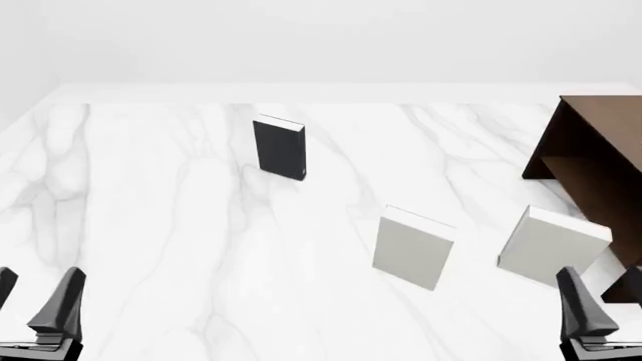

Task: Pick up the book on the left and place it on top of the shelf.

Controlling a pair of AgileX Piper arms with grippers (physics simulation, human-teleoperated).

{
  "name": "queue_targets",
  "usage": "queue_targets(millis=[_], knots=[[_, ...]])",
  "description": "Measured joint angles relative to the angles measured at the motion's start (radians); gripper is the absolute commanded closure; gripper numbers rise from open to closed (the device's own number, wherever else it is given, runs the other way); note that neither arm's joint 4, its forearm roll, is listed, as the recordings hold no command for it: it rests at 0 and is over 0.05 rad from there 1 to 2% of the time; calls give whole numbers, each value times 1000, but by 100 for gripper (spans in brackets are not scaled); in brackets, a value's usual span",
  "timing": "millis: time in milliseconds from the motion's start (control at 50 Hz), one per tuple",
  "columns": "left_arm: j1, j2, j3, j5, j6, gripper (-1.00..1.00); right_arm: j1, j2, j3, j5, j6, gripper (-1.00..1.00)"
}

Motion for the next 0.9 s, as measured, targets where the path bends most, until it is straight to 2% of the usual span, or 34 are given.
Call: queue_targets(millis=[220,440,900], knots=[[0,0,0,0,0,-100,-5,7,-26,9,15,-100],[0,0,0,0,0,-100,14,56,-129,37,20,-100],[0,0,0,0,0,-100,150,330,-514,111,-103,-100]])
